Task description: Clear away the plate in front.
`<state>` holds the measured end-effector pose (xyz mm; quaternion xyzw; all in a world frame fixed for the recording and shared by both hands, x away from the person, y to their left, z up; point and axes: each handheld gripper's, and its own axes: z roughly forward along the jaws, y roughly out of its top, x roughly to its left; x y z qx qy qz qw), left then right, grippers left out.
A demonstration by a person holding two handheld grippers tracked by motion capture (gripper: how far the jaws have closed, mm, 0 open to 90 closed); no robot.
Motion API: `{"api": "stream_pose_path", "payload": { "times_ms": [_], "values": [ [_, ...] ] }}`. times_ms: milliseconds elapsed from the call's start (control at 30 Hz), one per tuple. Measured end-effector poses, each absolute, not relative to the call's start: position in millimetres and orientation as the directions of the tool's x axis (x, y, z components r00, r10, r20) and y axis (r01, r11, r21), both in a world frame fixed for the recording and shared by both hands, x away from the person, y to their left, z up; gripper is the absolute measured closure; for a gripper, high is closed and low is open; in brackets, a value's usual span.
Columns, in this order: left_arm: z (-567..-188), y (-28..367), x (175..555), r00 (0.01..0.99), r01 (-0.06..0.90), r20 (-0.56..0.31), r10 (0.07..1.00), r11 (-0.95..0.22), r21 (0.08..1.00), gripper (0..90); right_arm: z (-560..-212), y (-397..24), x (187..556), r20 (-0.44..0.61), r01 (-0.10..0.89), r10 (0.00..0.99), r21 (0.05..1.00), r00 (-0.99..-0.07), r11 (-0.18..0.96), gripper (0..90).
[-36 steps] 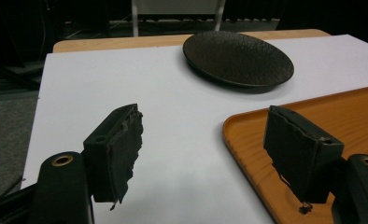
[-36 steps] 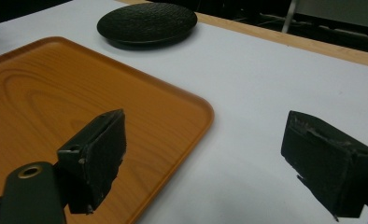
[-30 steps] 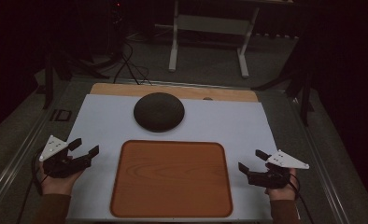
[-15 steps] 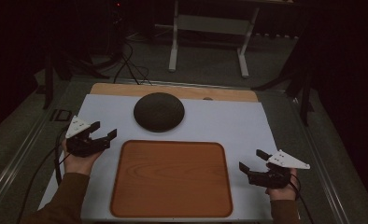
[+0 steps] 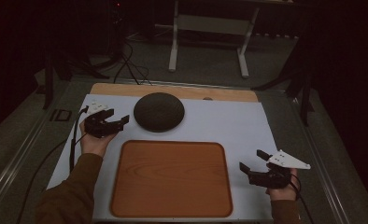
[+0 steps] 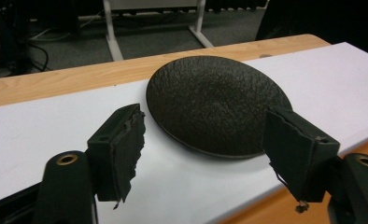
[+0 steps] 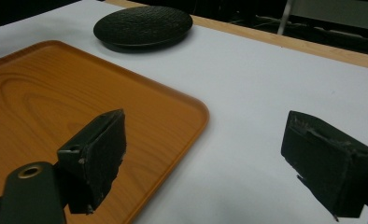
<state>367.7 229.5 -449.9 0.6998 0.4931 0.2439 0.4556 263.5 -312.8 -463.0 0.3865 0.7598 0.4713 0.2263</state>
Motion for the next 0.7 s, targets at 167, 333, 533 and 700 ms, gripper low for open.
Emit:
{"api": "stream_pose_path", "payload": {
  "times_ms": [167, 333, 533, 700],
  "values": [
    [-455, 225, 391, 0.382, 0.501, -0.127, 0.915, -0.09, 0.861, 33.1, -463, -313, 264, 0.024, 0.375, 0.8, 0.891, -0.6, 0.254, 13.9],
    [-458, 222, 407, 0.362, 0.518, -0.152, 0.92, -0.063, 0.853, 34.0, -463, -314, 265, 0.029, 0.377, 0.801, 0.892, -0.598, 0.25, 13.9],
    [-465, 215, 422, 0.345, 0.54, -0.161, 0.925, -0.056, 0.84, 33.9, -463, -316, 264, 0.036, 0.377, 0.802, 0.895, -0.596, 0.24, 13.9],
    [-477, 209, 432, 0.307, 0.568, -0.152, 0.939, -0.053, 0.822, 31.5, -463, -317, 263, 0.038, 0.377, 0.803, 0.895, -0.594, 0.236, 13.9]
  ]
}}
